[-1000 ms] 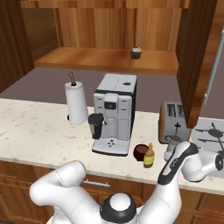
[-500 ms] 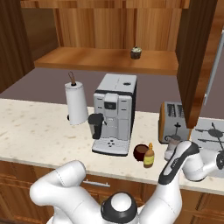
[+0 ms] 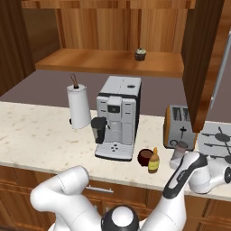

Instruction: Pick the cinnamon and honey bottle from the cabinet and place them next to the mug.

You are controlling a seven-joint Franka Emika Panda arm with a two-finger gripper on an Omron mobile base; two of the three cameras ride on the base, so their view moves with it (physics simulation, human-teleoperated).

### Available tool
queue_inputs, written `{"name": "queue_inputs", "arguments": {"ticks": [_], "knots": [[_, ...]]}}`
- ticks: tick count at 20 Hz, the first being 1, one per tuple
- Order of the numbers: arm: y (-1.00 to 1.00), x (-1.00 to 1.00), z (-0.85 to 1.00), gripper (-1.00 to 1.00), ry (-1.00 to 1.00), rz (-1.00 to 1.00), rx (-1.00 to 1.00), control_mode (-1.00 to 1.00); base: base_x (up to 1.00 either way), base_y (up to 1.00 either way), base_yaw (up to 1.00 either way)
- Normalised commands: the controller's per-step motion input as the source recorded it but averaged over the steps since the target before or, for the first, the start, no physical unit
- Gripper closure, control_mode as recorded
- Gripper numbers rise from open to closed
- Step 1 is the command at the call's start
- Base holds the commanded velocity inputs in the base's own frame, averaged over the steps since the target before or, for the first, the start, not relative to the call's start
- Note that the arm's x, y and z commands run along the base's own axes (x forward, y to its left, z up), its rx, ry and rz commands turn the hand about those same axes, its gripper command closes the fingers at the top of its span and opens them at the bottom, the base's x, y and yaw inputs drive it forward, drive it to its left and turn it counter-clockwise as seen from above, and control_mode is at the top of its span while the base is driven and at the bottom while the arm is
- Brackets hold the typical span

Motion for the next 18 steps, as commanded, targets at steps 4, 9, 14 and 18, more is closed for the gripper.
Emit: {"name": "queue_inputs", "arguments": {"ticks": [4,9,14,18], "knots": [[0.0,0.0,-0.47,1.0,-0.07,0.0,-0.05,-1.0,0.0,0.0,0.0],[0.0,0.0,-0.63,1.0,-0.07,0.0,-0.08,-1.0,0.0,0.0,0.0],[0.0,0.0,-0.63,1.0,-0.03,0.0,-0.1,-1.0,0.0,0.0,0.0],[0.0,-0.05,-0.37,1.0,0.0,0.0,-0.07,-1.0,0.0,0.0,0.0]]}}
